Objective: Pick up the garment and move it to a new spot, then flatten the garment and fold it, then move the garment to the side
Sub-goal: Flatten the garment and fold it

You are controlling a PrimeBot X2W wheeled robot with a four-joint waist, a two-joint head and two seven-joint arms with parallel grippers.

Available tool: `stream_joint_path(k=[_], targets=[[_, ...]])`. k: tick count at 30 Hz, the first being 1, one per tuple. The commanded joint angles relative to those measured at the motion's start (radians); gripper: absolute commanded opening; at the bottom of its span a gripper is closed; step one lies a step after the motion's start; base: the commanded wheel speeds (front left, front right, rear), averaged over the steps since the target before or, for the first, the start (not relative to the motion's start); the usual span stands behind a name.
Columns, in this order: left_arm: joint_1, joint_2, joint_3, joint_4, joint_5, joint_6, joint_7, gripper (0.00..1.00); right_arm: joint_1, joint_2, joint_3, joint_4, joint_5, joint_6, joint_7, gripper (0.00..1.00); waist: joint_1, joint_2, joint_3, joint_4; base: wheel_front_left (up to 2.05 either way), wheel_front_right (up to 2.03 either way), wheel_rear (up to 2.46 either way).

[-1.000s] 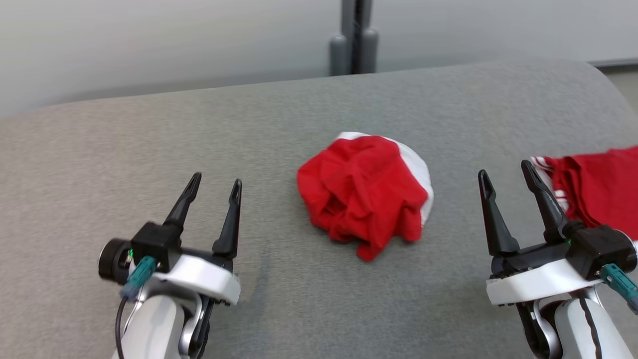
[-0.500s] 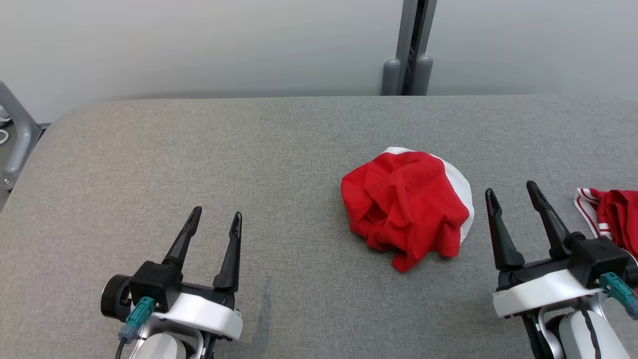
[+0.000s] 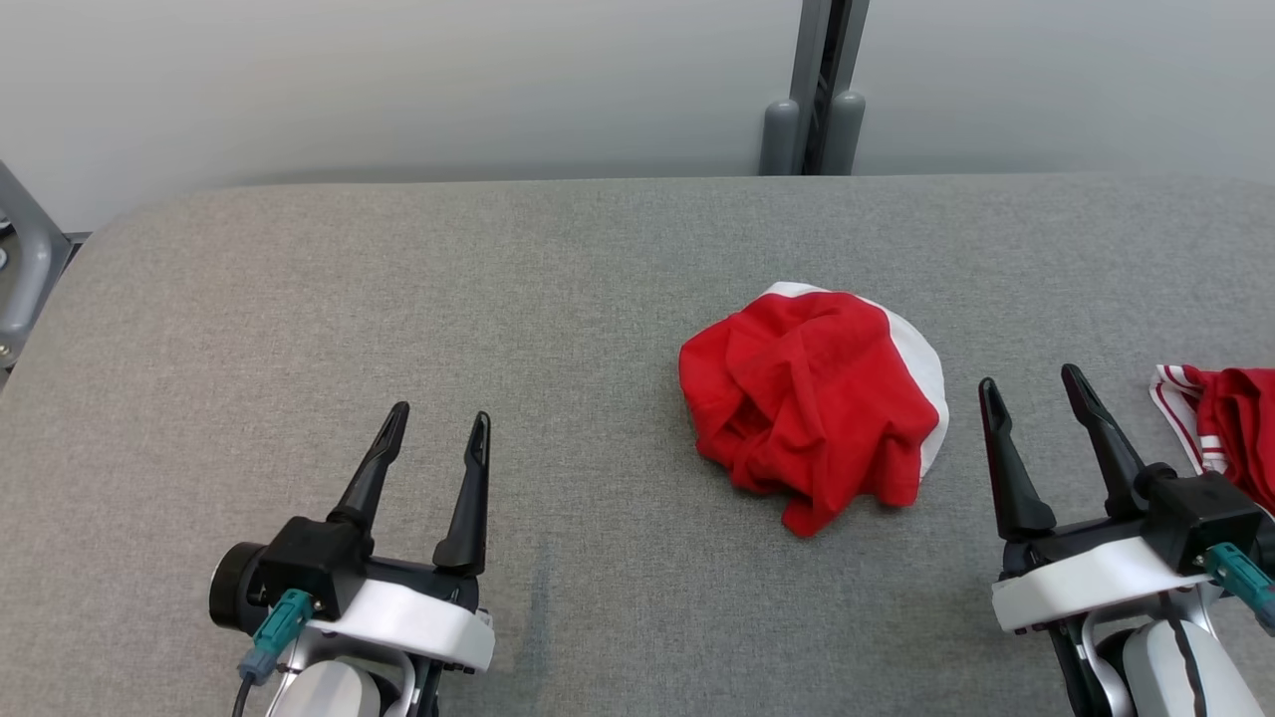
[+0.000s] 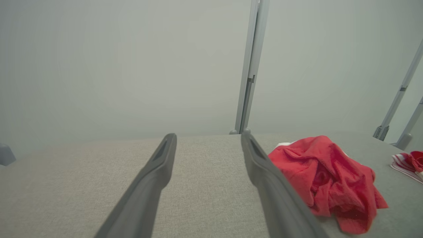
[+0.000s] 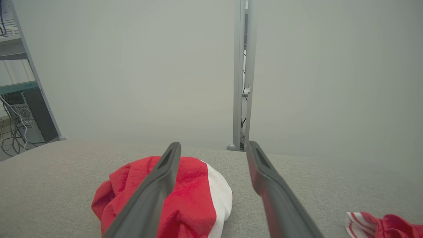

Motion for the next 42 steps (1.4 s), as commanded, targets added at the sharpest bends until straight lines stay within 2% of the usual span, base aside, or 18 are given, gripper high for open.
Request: stream_joint_path(k=[1, 6, 10, 17, 21, 27, 28, 29, 30, 36, 42], targets=[[-0.013, 0.003, -0.002, -0.004, 0.000, 0.003, -0.001, 1.00, -0.009, 0.000, -0.008, 0.003, 0.000, 0.000, -0.005, 1.00, 0.0000, 0.0000, 0.005, 0.002, 0.00, 0.00, 0.00], [-0.024, 0.003, -0.010, 0.002, -0.001, 0.003, -0.001, 1.00, -0.013, 0.004, -0.022, 0.009, 0.003, 0.000, -0.005, 1.00, 0.0000, 0.0000, 0.023, 0.011, 0.00, 0.00, 0.00], [-0.031, 0.003, -0.017, 0.009, 0.007, 0.002, -0.001, 1.00, -0.025, 0.012, -0.048, 0.043, 0.052, 0.000, -0.005, 1.00, 0.0000, 0.0000, 0.047, 0.020, 0.00, 0.00, 0.00], [-0.056, 0.003, -0.043, 0.022, 0.014, -0.001, -0.001, 1.00, -0.085, 0.010, -0.063, 0.227, 0.160, 0.000, -0.005, 1.00, 0.0000, 0.0000, 0.084, 0.050, 0.00, 0.00, 0.00], [-0.070, 0.003, -0.056, 0.027, 0.014, 0.001, -0.001, 1.00, -0.138, -0.008, -0.020, 0.349, 0.274, 0.000, -0.005, 1.00, 0.0000, 0.0000, 0.100, 0.073, 0.00, 0.00, 0.00], [-0.080, 0.004, -0.069, 0.029, 0.005, 0.009, -0.001, 1.00, -0.191, -0.039, 0.047, 0.455, 0.350, 0.000, -0.005, 1.00, 0.0000, 0.0000, 0.118, 0.105, 0.00, 0.00, 0.00], [-0.082, 0.003, -0.070, 0.030, 0.005, 0.010, -0.001, 1.00, -0.197, -0.043, 0.052, 0.468, 0.360, 0.000, -0.005, 0.98, 0.0000, 0.0000, 0.120, 0.109, 0.00, 0.00, 0.00], [-0.083, 0.003, -0.071, 0.031, 0.003, 0.010, -0.001, 1.00, -0.203, -0.043, 0.052, 0.482, 0.375, 0.000, -0.005, 0.43, 0.0000, 0.0000, 0.122, 0.113, 0.00, 0.00, 0.00], [-0.083, 0.003, -0.072, 0.032, 0.003, 0.011, -0.001, 1.00, -0.209, -0.043, 0.052, 0.491, 0.384, 0.000, -0.005, 0.00, 0.0000, 0.0000, 0.123, 0.117, 0.00, 0.00, 0.00], [-0.077, 0.003, -0.076, 0.037, -0.001, 0.016, -0.001, 1.00, -0.232, -0.058, -0.002, 0.473, 0.417, 0.000, -0.005, 0.00, 0.0000, 0.0000, 0.113, 0.125, 0.00, 0.00, 0.00], [-0.063, 0.003, -0.080, 0.042, -0.013, 0.020, -0.001, 1.00, -0.278, -0.097, -0.112, 0.418, 0.356, 0.000, -0.005, 0.00, 0.0000, 0.0000, 0.074, 0.121, 0.00, 0.00, 0.00]])
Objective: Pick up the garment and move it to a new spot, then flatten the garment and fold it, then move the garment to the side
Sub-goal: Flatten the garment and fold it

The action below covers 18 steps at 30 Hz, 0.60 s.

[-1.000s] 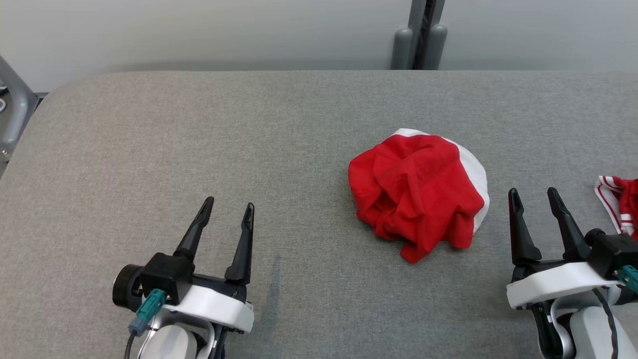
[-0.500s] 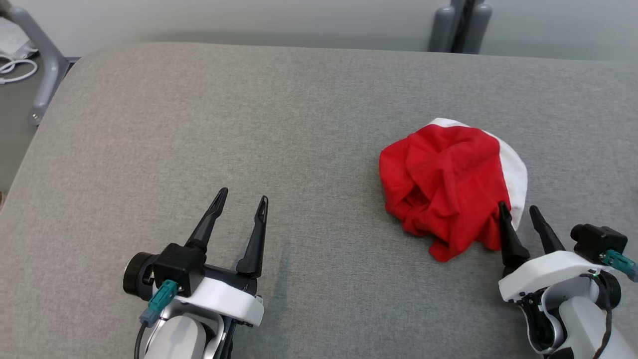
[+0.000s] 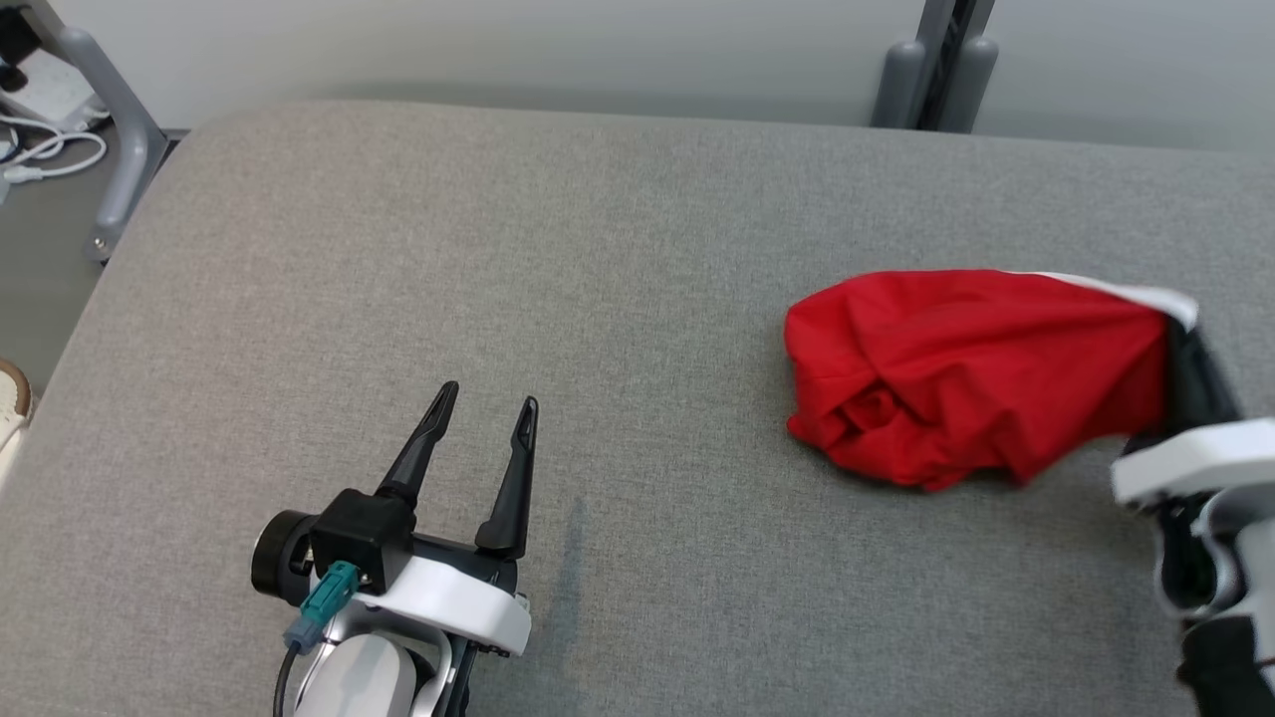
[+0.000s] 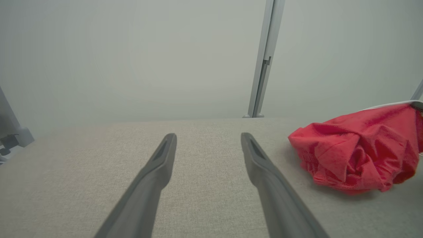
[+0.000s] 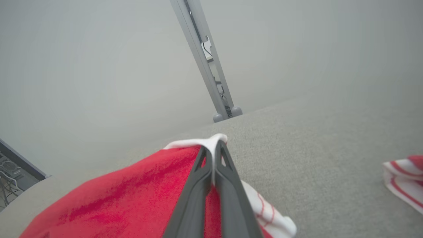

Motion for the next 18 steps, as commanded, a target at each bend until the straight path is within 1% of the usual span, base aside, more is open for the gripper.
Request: stream_joint_path(k=[1, 4, 6, 10, 12, 14, 18], targets=[[0.003, 0.004, 0.001, 0.001, -0.006, 0.005, -0.001, 1.00, -0.033, -0.021, -0.031, -0.024, -0.030, 0.000, -0.005, 0.00, 0.0000, -0.0001, -0.022, -0.002, 0.00, 0.00, 0.00], [0.011, 0.004, -0.001, 0.003, -0.011, 0.006, -0.001, 1.00, -0.061, -0.032, -0.050, -0.055, -0.063, 0.000, -0.005, 0.00, 0.0000, -0.0001, -0.040, -0.002, 0.00, 0.00, 0.00], [0.023, 0.004, 0.002, 0.000, -0.035, 0.006, -0.001, 1.00, -0.088, -0.041, -0.057, -0.090, -0.091, 0.000, -0.005, 0.00, 0.0000, -0.0001, -0.059, -0.001, 0.00, 0.00, 0.00], [0.038, 0.004, 0.001, 0.000, -0.051, 0.004, -0.001, 1.00, -0.134, -0.043, -0.030, -0.183, -0.146, 0.000, -0.005, 0.00, 0.0000, -0.0001, -0.090, 0.008, 0.00, 0.00, 0.00], [0.047, 0.004, 0.001, -0.001, -0.051, 0.003, -0.001, 1.00, -0.142, -0.034, 0.010, -0.227, -0.176, 0.000, -0.005, 0.00, 0.0000, -0.0001, -0.104, 0.015, 0.00, 0.00, 0.00], [0.056, 0.004, 0.001, -0.001, -0.050, 0.001, -0.001, 1.00, -0.138, -0.021, 0.077, -0.255, -0.204, 0.000, -0.005, 0.00, 0.0000, -0.0001, -0.114, 0.022, 0.00, 0.00, 0.00], [0.074, 0.003, 0.002, 0.001, -0.048, 0.000, -0.001, 1.00, -0.106, 0.020, 0.251, -0.240, -0.230, 0.000, -0.005, 0.00, 0.0000, -0.0001, -0.127, 0.036, 0.00, 0.00, 0.00]])
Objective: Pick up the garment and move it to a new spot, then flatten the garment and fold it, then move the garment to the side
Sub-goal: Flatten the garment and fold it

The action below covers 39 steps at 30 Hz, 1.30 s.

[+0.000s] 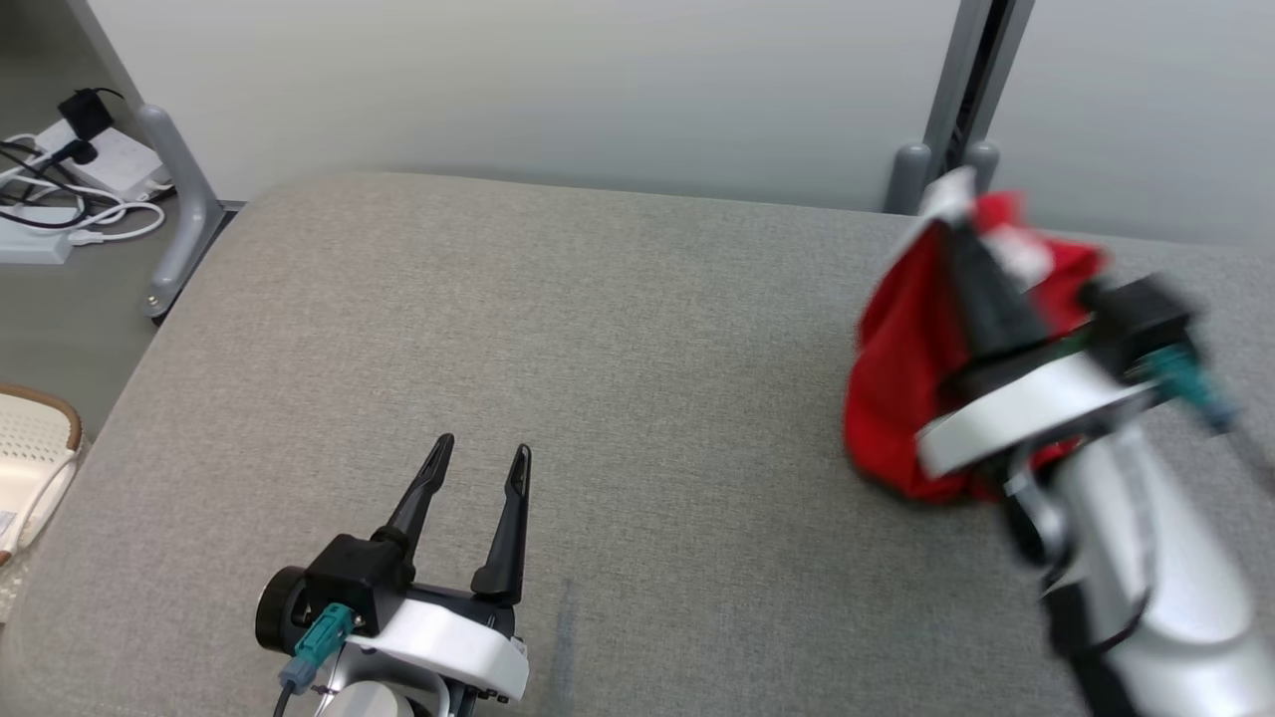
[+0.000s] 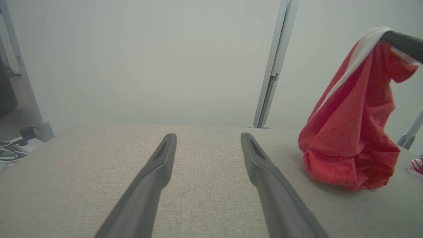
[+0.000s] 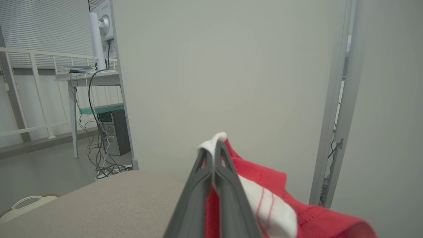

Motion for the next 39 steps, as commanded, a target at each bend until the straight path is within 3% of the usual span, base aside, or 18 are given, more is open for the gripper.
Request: stream_joint_path(k=[1, 13, 19, 20, 21, 22, 29, 35, 39], targets=[[0.008, 0.003, 0.002, 0.000, 0.003, -0.005, -0.001, 1.00, 0.023, 0.009, 0.043, 0.018, 0.001, 0.000, -0.005, 0.00, 0.0000, 0.0000, -0.006, 0.008, 0.00, 0.00, 0.00], [0.024, 0.003, 0.000, 0.010, -0.004, 0.003, -0.001, 1.00, 0.094, 0.078, 0.527, 0.298, 0.204, 0.000, 0.011, 0.00, 0.0000, 0.0000, -0.025, 0.040, 0.00, 0.00, 0.00], [0.031, 0.003, 0.017, 0.012, -0.008, 0.008, -0.001, 1.00, 0.127, 0.008, 0.679, 0.309, 0.391, 0.000, 0.113, 0.00, 0.0000, 0.0000, -0.020, -0.015, 0.00, 0.00, 0.00], [0.029, 0.003, 0.018, 0.013, -0.008, 0.007, -0.001, 1.00, 0.129, -0.009, 0.694, 0.298, 0.420, 0.000, 0.129, 0.31, 0.0000, 0.0000, -0.018, -0.027, 0.00, 0.00, 0.00], [0.026, 0.003, 0.018, 0.012, -0.007, 0.006, -0.001, 1.00, 0.129, -0.027, 0.706, 0.286, 0.446, 0.000, 0.142, 1.00, 0.0000, 0.0000, -0.017, -0.039, 0.00, 0.00, 0.00], [0.022, 0.004, 0.019, 0.012, -0.007, 0.005, -0.001, 1.00, 0.123, -0.049, 0.715, 0.273, 0.465, 0.000, 0.145, 1.00, 0.0000, 0.0000, -0.015, -0.051, 0.00, 0.00, 0.00], [0.000, 0.003, 0.041, 0.007, 0.002, 0.007, -0.001, 1.00, 0.070, -0.147, 0.681, 0.183, 0.549, 0.000, 0.088, 1.00, 0.0000, 0.0000, -0.014, -0.133, 0.00, 0.00, 0.00], [-0.020, 0.004, 0.073, 0.001, 0.013, 0.003, -0.001, 1.00, 0.037, -0.218, 0.525, 0.114, 0.542, 0.000, 0.008, 1.00, 0.0000, 0.0000, -0.018, -0.198, 0.00, 0.00, 0.00], [-0.029, 0.004, 0.092, -0.003, 0.012, 0.007, -0.001, 1.00, 0.086, -0.203, 0.346, 0.072, 0.449, 0.000, -0.004, 1.00, 0.0000, 0.0000, -0.018, -0.226, 0.00, 0.00, 0.00]])
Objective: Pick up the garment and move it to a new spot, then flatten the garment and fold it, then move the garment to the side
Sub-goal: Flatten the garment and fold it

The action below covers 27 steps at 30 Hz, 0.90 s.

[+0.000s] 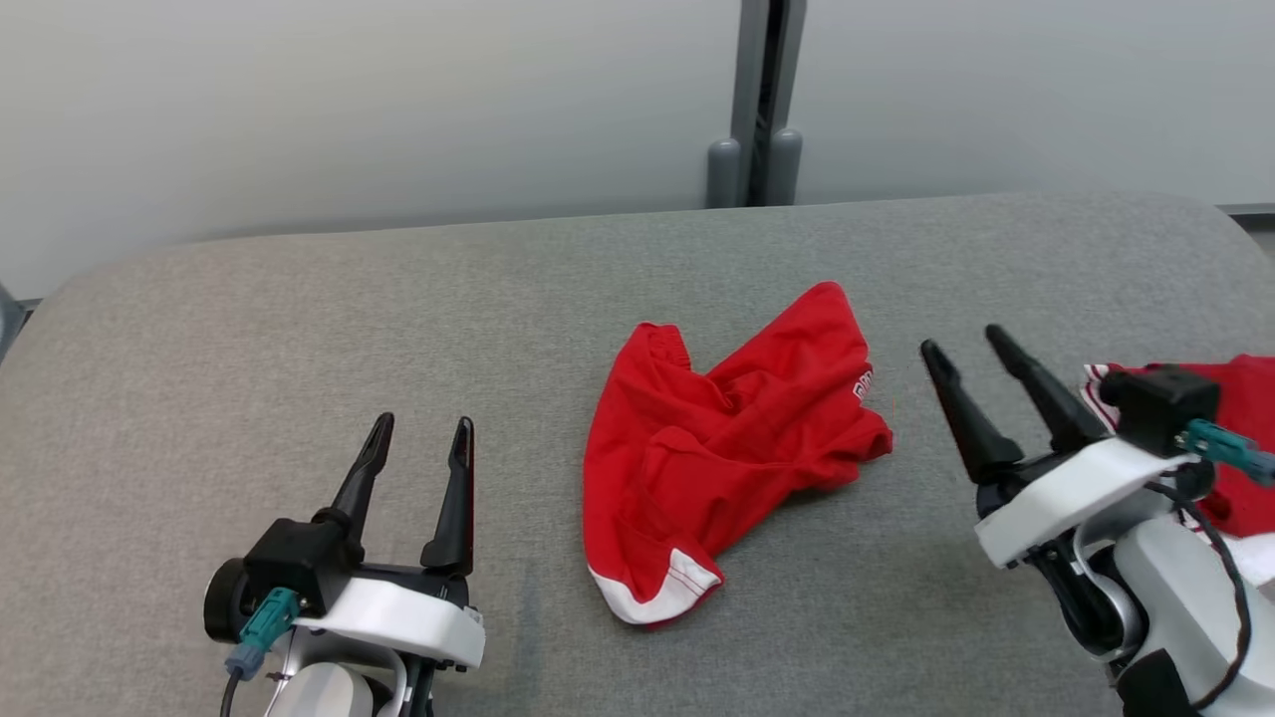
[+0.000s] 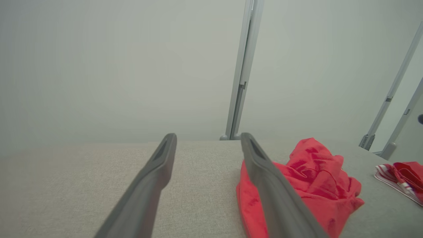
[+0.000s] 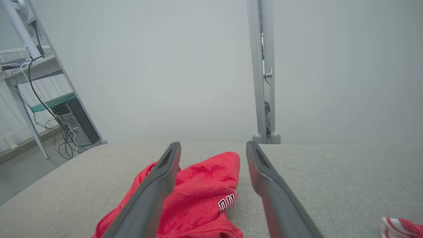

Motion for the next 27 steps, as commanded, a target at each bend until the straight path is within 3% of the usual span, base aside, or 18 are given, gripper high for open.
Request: stream_joint_path(k=[1, 6, 14, 21, 27], targets=[[-0.018, 0.004, 0.008, -0.005, 0.003, 0.002, -0.001, 1.00, 0.041, 0.017, -0.065, -0.031, -0.060, 0.000, -0.005, 1.00, 0.0000, 0.0000, 0.001, -0.016, 0.00, 0.00, 0.00], [-0.017, 0.004, 0.019, -0.002, 0.002, -0.008, -0.001, 1.00, 0.169, 0.107, -0.264, -0.112, -0.217, 0.000, -0.006, 1.00, 0.0000, 0.0000, 0.012, -0.037, 0.00, 0.00, 0.00], [-0.058, 0.004, 0.023, 0.032, 0.039, -0.024, -0.001, 1.00, 0.218, 0.179, -0.352, -0.171, -0.314, 0.000, -0.006, 1.00, 0.0000, 0.0000, 0.058, -0.086, 0.00, 0.00, 0.00], [-0.269, 0.008, -0.004, 0.278, 0.113, -0.053, -0.001, 1.00, 0.189, 0.206, -0.369, -0.177, -0.332, 0.000, -0.006, 1.00, 0.0000, 0.0000, 0.134, -0.163, 0.00, 0.00, 0.00], [-0.500, 0.014, -0.044, 0.518, 0.049, -0.115, 0.109, 1.00, 0.180, 0.234, -0.390, -0.165, -0.345, 0.000, -0.006, 1.00, 0.0000, 0.0000, 0.184, -0.228, 0.00, 0.00, 0.00]])
